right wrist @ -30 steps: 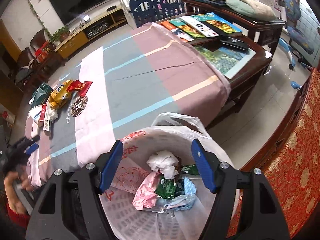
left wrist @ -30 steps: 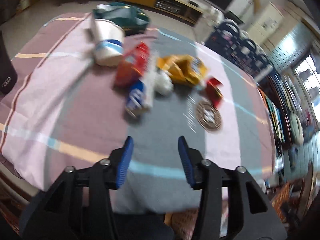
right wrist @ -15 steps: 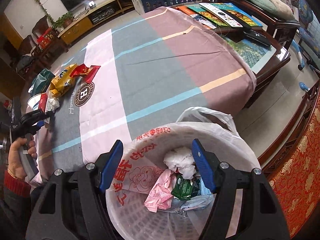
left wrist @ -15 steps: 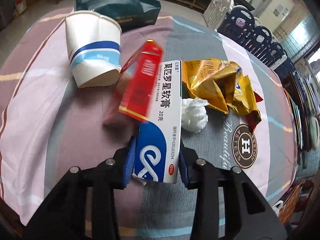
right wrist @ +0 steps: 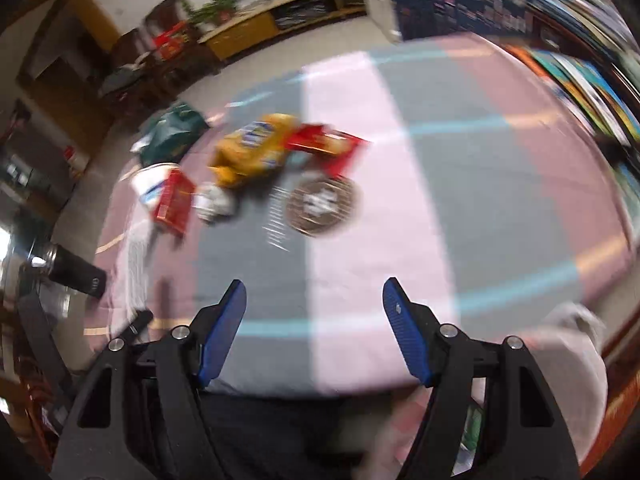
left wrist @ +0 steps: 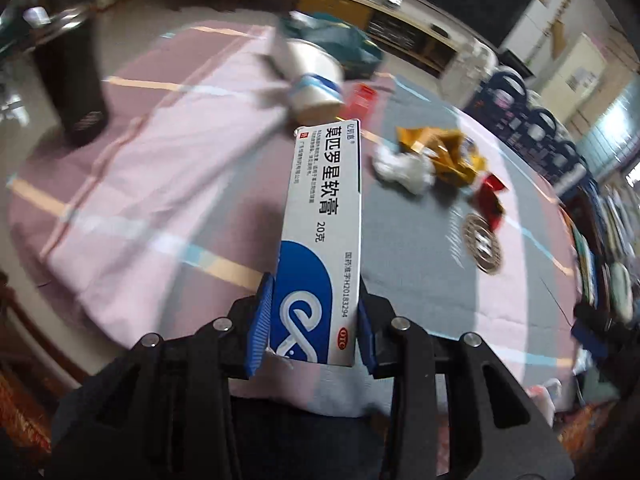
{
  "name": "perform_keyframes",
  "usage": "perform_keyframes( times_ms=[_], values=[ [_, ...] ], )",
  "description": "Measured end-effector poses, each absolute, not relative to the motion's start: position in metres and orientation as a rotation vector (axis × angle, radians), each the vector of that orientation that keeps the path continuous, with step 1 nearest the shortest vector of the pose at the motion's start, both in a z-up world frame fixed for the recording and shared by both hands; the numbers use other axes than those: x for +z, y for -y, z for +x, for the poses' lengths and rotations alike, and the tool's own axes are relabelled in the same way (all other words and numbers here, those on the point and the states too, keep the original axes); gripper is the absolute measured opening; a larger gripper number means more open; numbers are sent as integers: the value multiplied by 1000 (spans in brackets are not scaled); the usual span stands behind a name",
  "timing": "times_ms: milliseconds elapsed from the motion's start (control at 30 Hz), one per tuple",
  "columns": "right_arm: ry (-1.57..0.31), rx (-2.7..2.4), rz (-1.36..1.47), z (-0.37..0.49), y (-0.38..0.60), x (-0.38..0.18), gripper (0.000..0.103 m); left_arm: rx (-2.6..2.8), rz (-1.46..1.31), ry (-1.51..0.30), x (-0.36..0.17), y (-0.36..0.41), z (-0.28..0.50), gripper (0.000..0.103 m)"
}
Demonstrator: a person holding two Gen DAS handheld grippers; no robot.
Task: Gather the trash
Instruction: 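Grasp the white ointment box with left tool while right grasps red cigarette pack, then drop the ointment box into the basket with left tool while right carries red pack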
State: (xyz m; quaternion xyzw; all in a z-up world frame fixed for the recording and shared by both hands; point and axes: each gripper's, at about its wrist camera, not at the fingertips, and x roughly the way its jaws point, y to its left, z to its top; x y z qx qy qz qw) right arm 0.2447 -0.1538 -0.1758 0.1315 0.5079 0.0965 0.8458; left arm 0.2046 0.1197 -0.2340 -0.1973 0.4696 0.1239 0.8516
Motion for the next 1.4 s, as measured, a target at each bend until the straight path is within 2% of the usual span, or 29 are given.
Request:
perform_keyframes(
  times_ms=[267,467,500,567,600,933,1400],
  values=[
    [-1107,349,73,346,-24,-194,70,352,-440,-916,-226,-158,198,38],
    [-1187,258,-28,386,-71,-239,68,385,-457,-900,-225,-176,190,38],
    [-1191,241,-47,387,-72,-243,61,385,-460,-900,-225,-178,190,38],
    [-1202,244,-48,383,-71,-247,25,381,-460,-898,-226,-177,189,38],
    [-1209,250,-42,381,-70,-248,23,375,-464,-899,-226,-176,189,38],
    [-1075,332,51,297,16,-197,23,300,-446,-880,-210,-146,185,38],
    [-1027,256,110,201,143,-183,23,144,-300,-872,-184,-58,176,38]
  ],
)
